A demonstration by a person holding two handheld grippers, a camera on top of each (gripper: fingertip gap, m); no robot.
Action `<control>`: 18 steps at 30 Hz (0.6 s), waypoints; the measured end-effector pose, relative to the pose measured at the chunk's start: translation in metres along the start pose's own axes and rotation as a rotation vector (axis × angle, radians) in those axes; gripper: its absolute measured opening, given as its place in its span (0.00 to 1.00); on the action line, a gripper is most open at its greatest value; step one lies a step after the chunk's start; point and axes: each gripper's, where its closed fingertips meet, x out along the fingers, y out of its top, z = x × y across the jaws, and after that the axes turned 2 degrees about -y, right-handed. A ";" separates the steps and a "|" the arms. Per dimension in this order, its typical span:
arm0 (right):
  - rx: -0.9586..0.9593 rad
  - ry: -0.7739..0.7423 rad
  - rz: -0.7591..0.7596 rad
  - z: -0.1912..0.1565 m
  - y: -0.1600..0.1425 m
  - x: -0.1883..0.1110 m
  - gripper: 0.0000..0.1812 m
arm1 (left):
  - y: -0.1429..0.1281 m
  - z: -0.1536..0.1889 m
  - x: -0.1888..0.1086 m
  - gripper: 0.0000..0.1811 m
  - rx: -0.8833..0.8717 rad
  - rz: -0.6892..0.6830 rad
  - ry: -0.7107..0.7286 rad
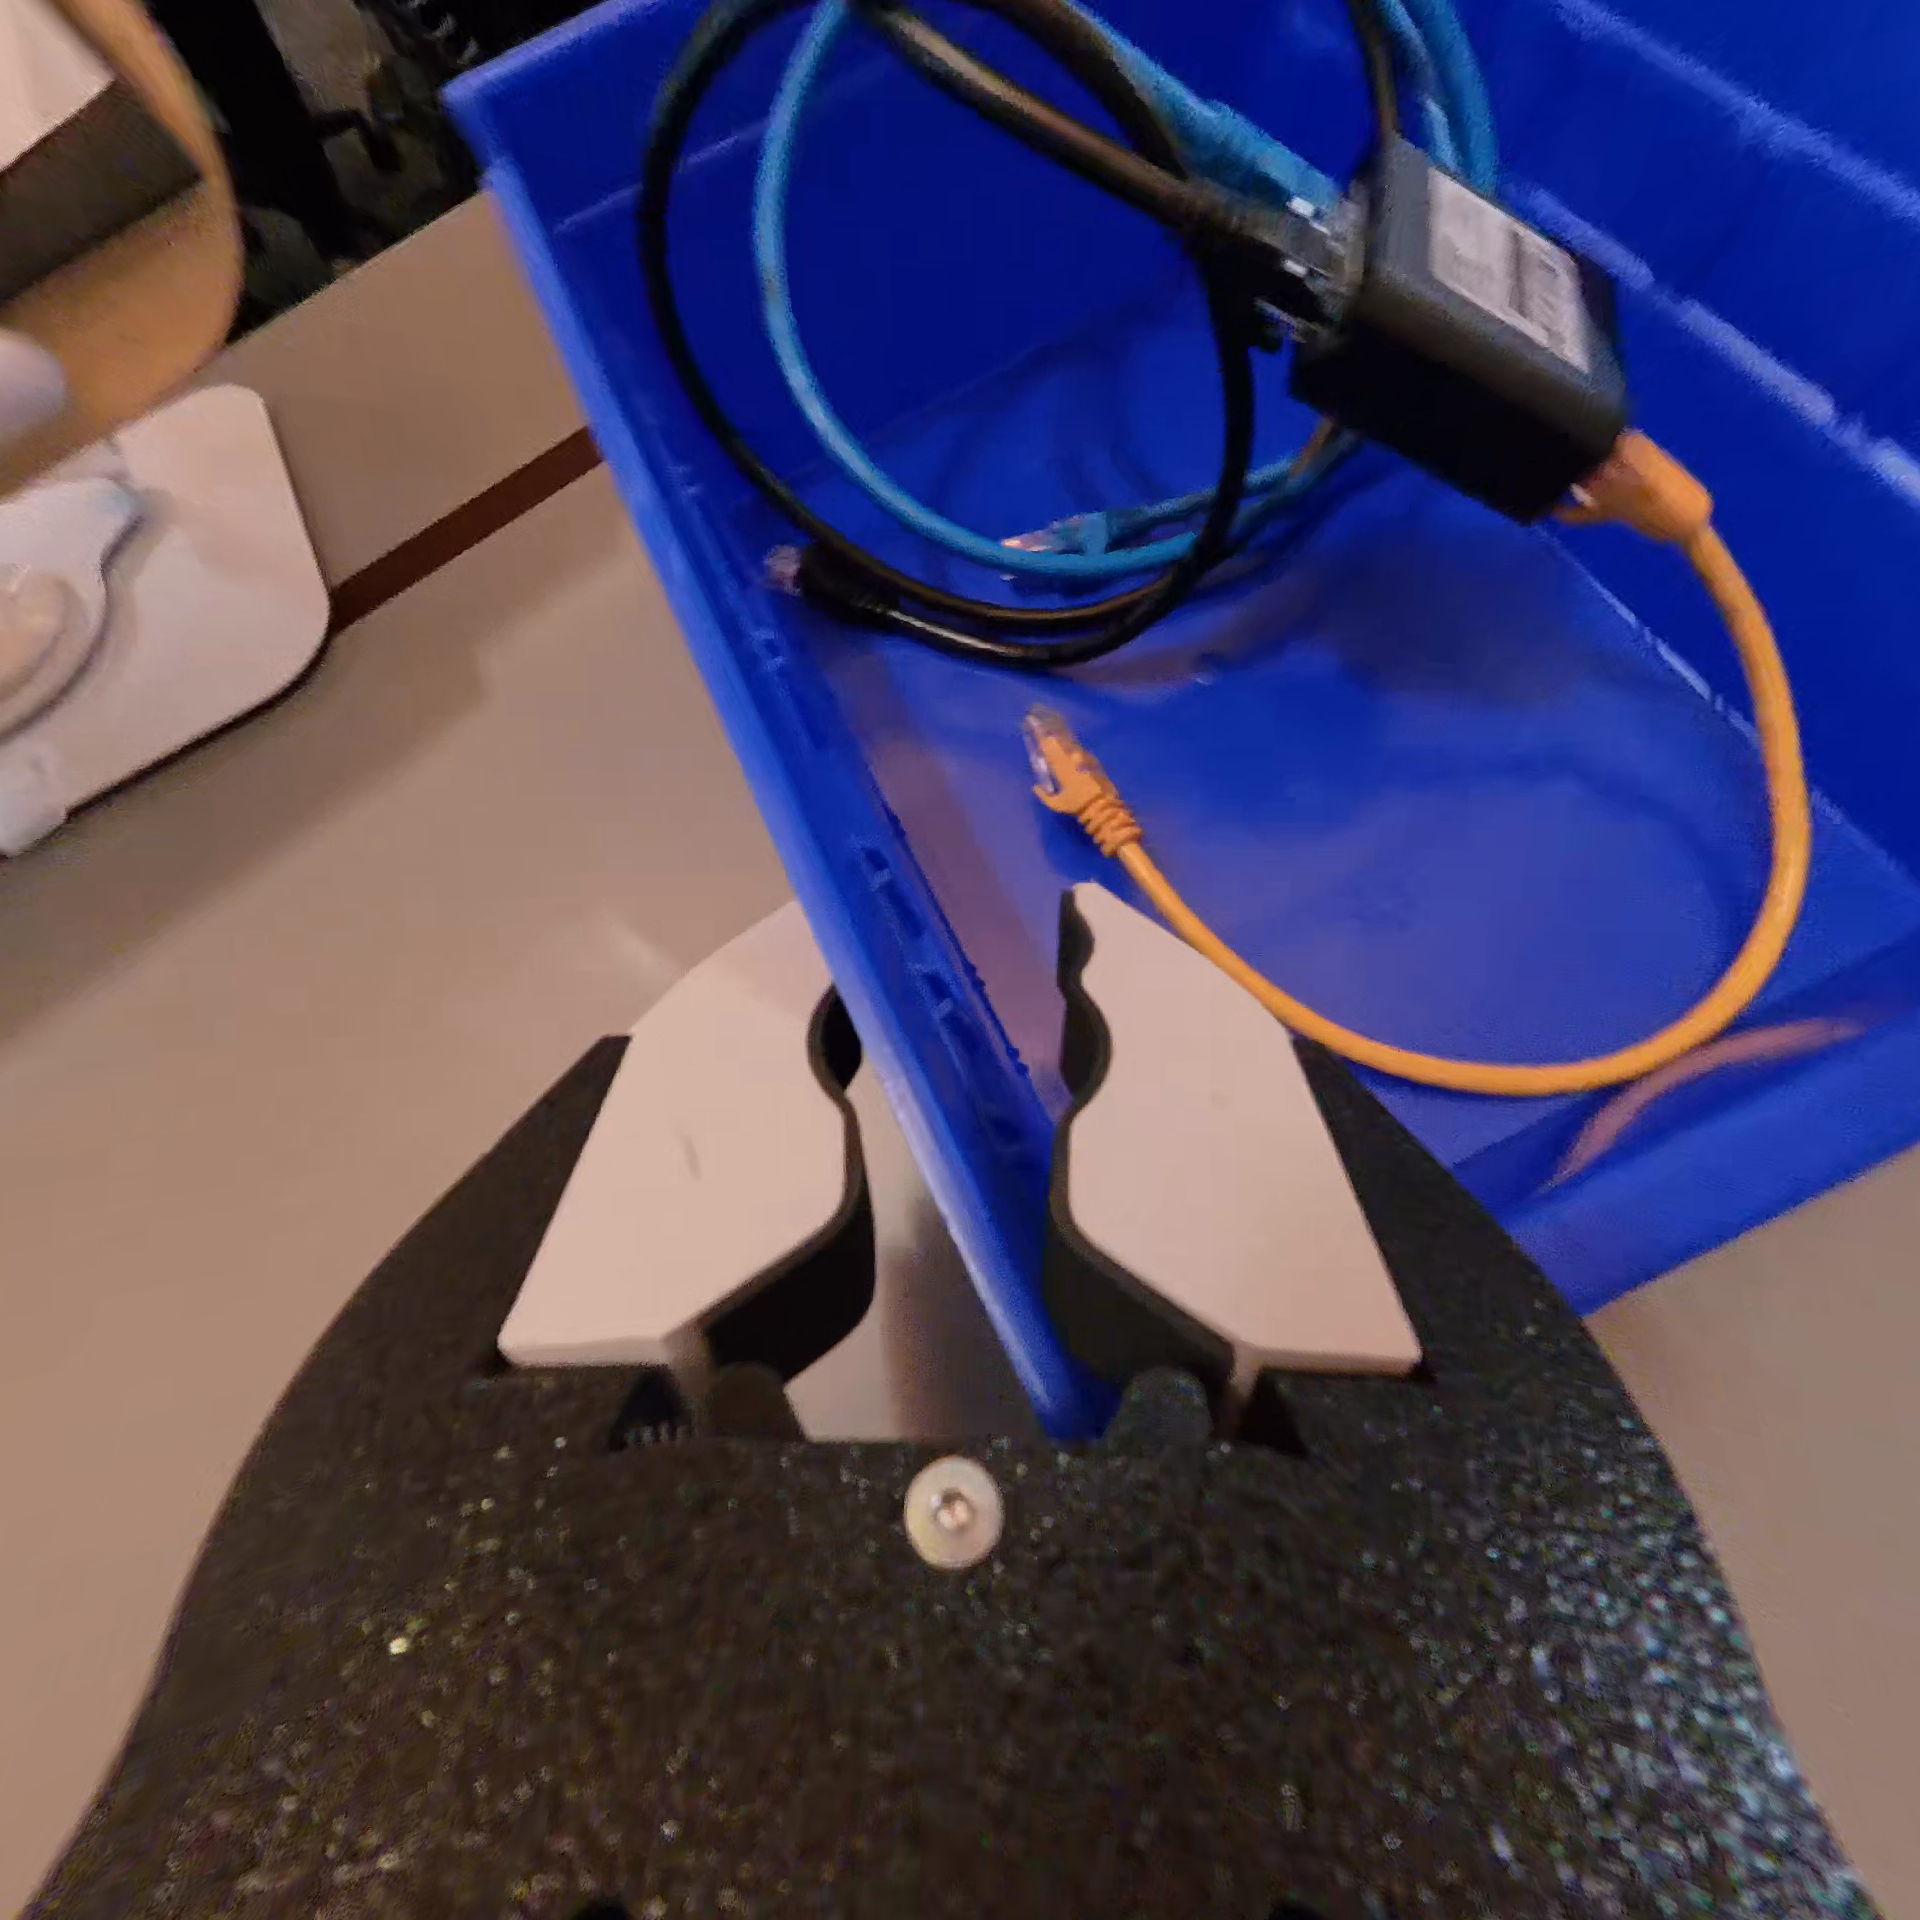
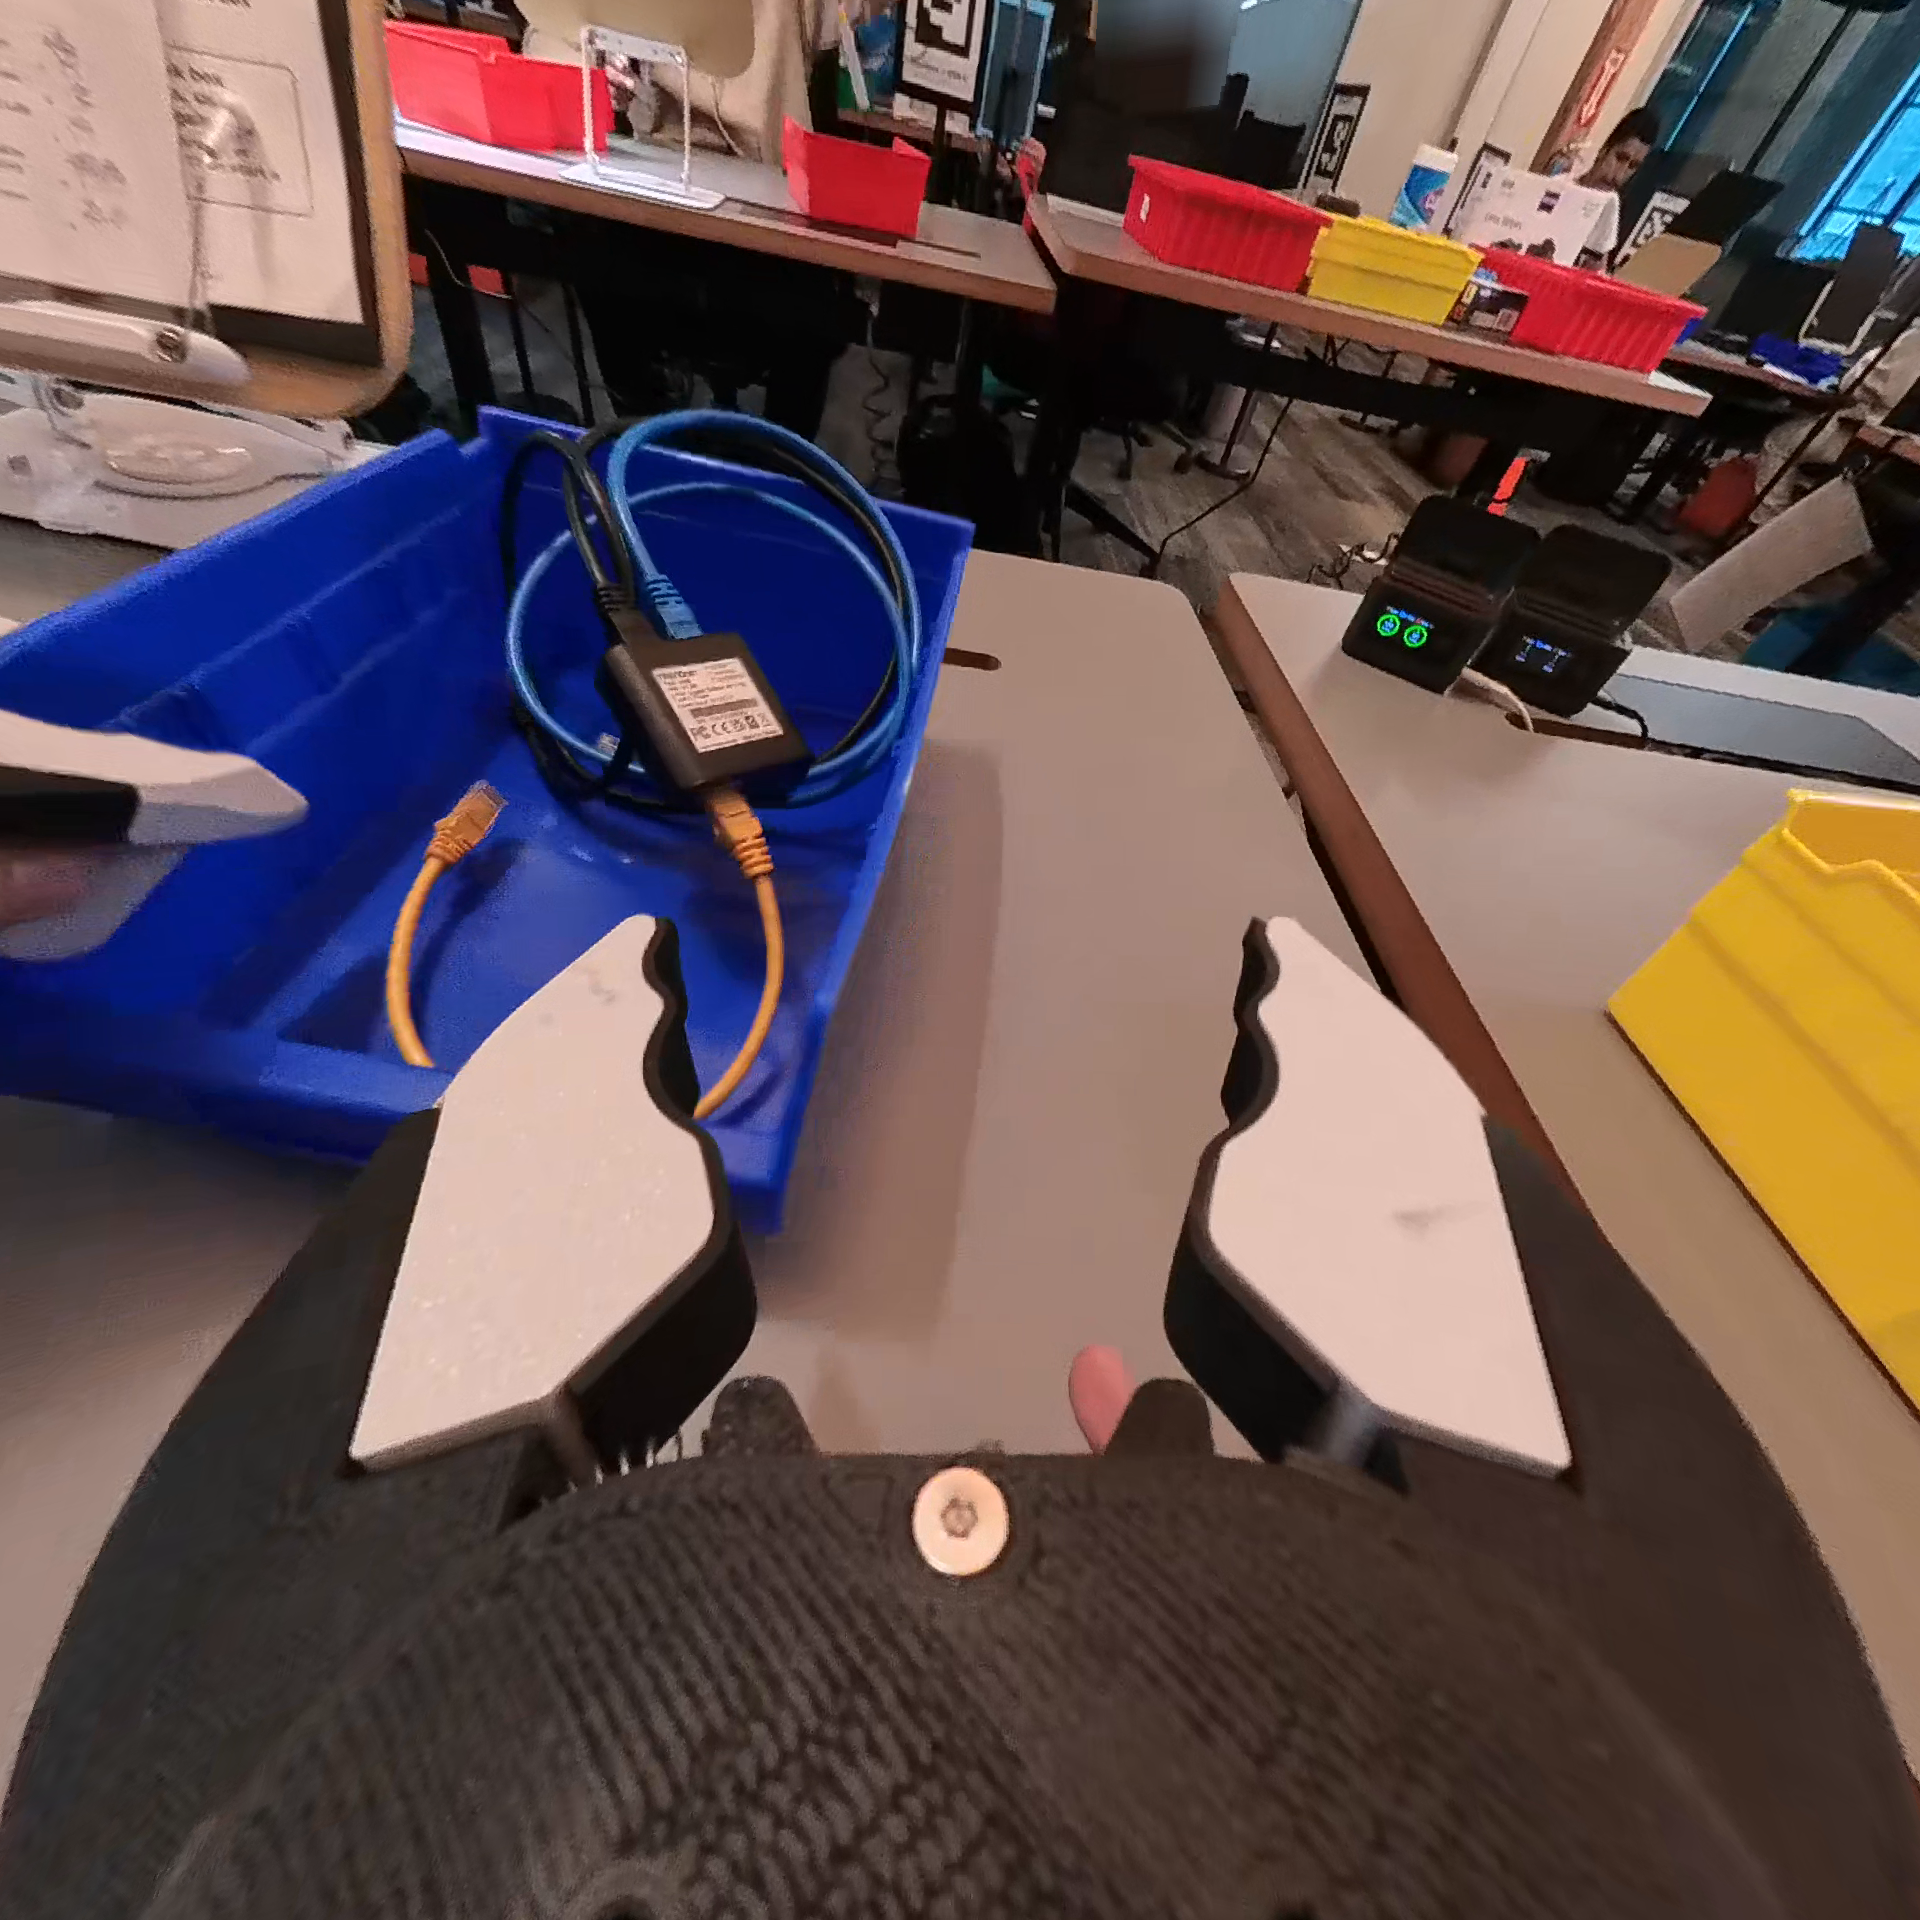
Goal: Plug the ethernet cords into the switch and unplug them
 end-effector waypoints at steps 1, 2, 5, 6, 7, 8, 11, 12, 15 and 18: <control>0.001 0.007 0.008 -0.001 0.003 -0.001 0.56 | -0.003 -0.008 -0.001 0.17 -0.021 0.009 -0.021; 0.004 0.012 0.021 -0.002 0.007 -0.004 0.56 | -0.006 -0.016 -0.004 0.16 -0.015 0.019 -0.036; 0.028 0.050 0.079 -0.008 0.024 -0.012 0.54 | -0.023 -0.039 -0.023 0.16 0.017 0.036 -0.073; 0.037 0.065 0.098 -0.012 0.030 -0.015 0.54 | -0.032 -0.047 -0.032 0.16 0.020 0.045 -0.088; 0.041 0.078 0.118 -0.016 0.036 -0.018 0.53 | -0.042 -0.057 -0.043 0.16 0.030 0.043 -0.093; 0.039 0.090 0.138 -0.021 0.042 -0.021 0.53 | -0.055 -0.066 -0.056 0.16 0.035 0.035 -0.104; 0.012 0.144 0.170 -0.045 0.056 -0.028 0.53 | -0.099 -0.091 -0.105 0.15 0.064 0.025 -0.137; 0.005 0.175 0.176 -0.058 0.059 -0.030 0.53 | -0.116 -0.098 -0.124 0.15 0.075 0.023 -0.154; -0.021 0.275 0.188 -0.104 0.066 -0.032 0.53 | -0.170 -0.120 -0.187 0.15 0.107 0.022 -0.193; -0.029 0.428 0.190 -0.171 0.068 -0.033 0.53 | -0.228 -0.142 -0.253 0.14 0.098 0.005 -0.198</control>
